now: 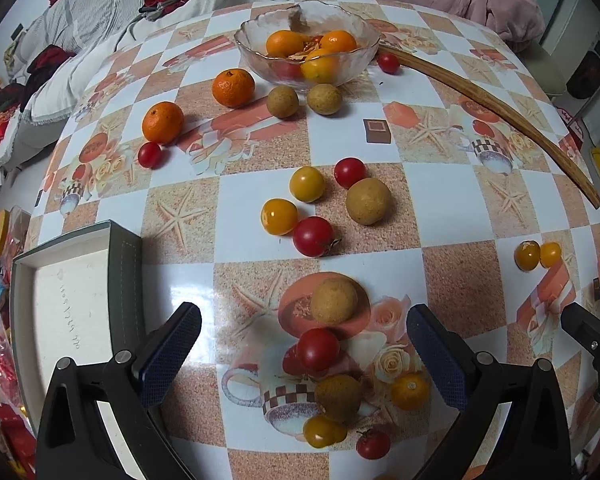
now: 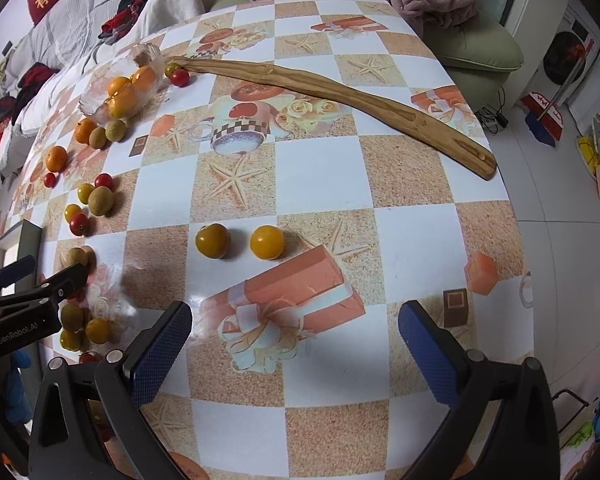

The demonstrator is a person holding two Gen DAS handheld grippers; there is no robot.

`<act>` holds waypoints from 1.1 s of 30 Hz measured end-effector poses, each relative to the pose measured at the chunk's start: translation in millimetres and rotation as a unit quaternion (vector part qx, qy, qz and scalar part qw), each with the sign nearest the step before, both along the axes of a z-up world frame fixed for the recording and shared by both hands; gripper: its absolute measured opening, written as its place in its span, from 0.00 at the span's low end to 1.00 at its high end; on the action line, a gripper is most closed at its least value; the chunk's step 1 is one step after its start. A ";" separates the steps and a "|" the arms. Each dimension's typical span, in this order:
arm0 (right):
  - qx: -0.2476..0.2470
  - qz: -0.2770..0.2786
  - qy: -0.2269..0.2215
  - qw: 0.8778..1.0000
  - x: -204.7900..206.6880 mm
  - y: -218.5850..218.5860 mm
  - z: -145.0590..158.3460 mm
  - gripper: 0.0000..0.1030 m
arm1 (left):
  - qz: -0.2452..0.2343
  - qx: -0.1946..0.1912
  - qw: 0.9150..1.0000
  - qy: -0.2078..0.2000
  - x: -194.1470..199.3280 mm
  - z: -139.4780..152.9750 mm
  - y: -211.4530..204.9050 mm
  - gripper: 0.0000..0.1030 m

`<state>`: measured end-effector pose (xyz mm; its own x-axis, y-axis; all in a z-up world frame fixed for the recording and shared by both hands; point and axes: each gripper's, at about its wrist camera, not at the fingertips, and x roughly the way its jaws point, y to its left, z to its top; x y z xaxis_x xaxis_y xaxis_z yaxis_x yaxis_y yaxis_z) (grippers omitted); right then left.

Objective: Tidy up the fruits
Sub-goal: 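Grasp a brown round fruit with the left tool while the right tool grasps a yellow cherry tomato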

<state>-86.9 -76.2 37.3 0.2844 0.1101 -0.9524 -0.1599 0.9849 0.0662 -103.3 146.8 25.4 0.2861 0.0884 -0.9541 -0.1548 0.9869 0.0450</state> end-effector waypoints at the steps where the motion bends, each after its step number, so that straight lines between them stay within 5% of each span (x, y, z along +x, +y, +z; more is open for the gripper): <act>1: -0.001 0.002 0.000 1.000 1.3 0.0 -1.5 1.00 | -0.001 0.002 1.000 0.000 1.0 -1.4 -0.6 1.00; 11: -0.013 0.032 0.008 0.999 17.4 7.2 -20.1 0.73 | -0.001 0.007 1.000 0.003 10.6 -13.9 -5.3 1.00; 14: -0.018 0.048 -0.001 0.999 22.0 12.6 -20.4 0.69 | 0.000 0.004 1.000 0.009 13.0 -17.9 -7.2 0.88; 19: -0.026 0.059 -0.010 0.998 31.2 18.8 -20.8 0.60 | 0.011 -0.002 1.000 0.010 15.8 -19.3 -8.5 0.87; 24: -0.030 0.071 -0.016 0.997 34.0 23.8 -19.7 0.39 | 0.011 -0.020 1.000 0.005 14.0 -15.1 -10.9 0.71; 26: -0.014 0.084 -0.015 0.996 32.9 26.9 -18.3 0.21 | 0.006 -0.027 1.000 0.001 12.8 -13.5 -14.0 0.58; 29: 0.012 0.075 -0.007 0.997 34.1 24.6 -18.4 0.21 | -0.002 -0.032 0.999 -0.007 12.1 -9.4 -17.8 0.34; 33: 0.057 0.042 0.012 0.997 34.9 11.1 -17.1 0.21 | 0.006 -0.062 0.998 -0.007 12.2 -5.4 -11.8 0.26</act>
<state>-52.0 -65.1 20.1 0.2471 0.2408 -0.9386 -0.2390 0.9539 0.1817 -91.1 135.0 20.0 0.2984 -0.0260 -0.9541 -0.1656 0.9831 -0.0786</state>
